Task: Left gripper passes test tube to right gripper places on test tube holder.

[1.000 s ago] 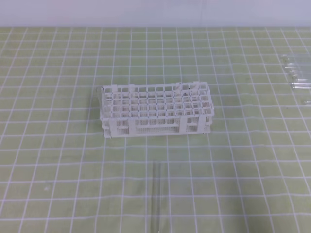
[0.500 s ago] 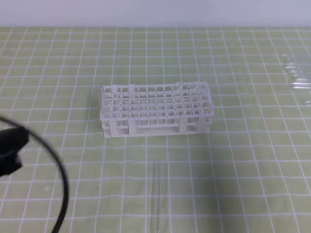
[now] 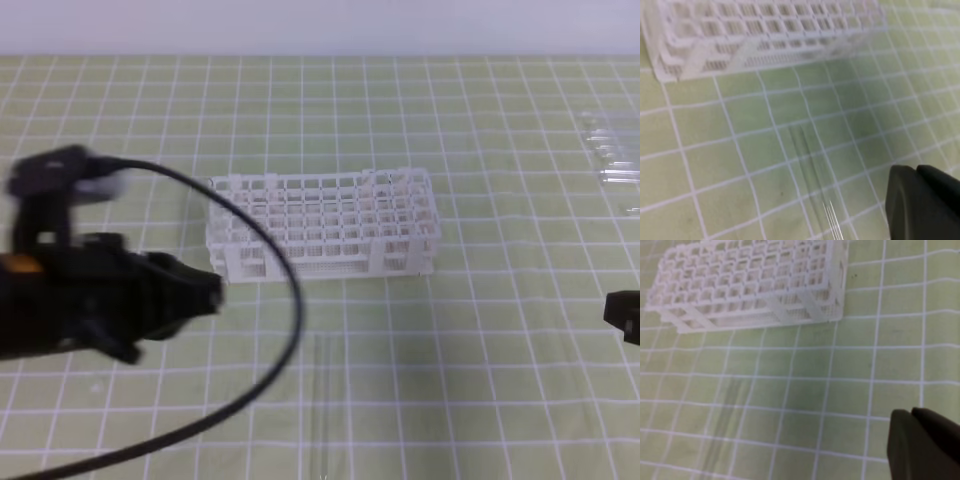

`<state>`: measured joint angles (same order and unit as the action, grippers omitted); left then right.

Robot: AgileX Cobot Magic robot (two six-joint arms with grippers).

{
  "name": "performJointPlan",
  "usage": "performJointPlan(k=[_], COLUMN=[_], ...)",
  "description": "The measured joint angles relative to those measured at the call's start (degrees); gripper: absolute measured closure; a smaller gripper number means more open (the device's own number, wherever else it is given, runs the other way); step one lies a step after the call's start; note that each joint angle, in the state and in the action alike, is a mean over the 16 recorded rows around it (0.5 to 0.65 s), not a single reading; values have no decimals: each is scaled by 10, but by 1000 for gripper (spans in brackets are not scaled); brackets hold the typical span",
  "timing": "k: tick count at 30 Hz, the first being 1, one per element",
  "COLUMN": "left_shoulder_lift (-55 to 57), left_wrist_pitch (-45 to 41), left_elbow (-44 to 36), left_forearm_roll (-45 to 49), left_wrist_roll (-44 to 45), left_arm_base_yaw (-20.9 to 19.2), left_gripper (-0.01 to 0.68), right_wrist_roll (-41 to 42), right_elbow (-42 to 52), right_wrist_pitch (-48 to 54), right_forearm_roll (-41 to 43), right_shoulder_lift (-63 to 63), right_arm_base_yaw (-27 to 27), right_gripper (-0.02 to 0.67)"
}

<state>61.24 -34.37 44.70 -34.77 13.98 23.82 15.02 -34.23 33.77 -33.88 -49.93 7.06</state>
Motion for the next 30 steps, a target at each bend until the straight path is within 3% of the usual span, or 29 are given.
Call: performJointPlan(k=[6, 13, 24, 30], left_shoulder_lift=[101, 201, 285, 304], left_wrist_pitch=[-43, -133, -197, -185], left_elbow=[79, 178, 254, 264], left_forearm_roll=[125, 246, 269, 264], left_wrist_roll=[-124, -244, -262, -245], left_arm_base_yaw=[98, 177, 226, 228], left_gripper=[674, 674, 644, 547], right_wrist_roll=[3, 2, 2, 2], right_elbow=[-1, -1, -1, -1], right_wrist_pitch=[5, 11, 14, 14], right_forearm_roll=[17, 35, 39, 39], right_shoulder_lift=[-9, -10, -10, -10], right_arm_base_yaw=[5, 5, 5, 5], right_gripper=[667, 667, 667, 667])
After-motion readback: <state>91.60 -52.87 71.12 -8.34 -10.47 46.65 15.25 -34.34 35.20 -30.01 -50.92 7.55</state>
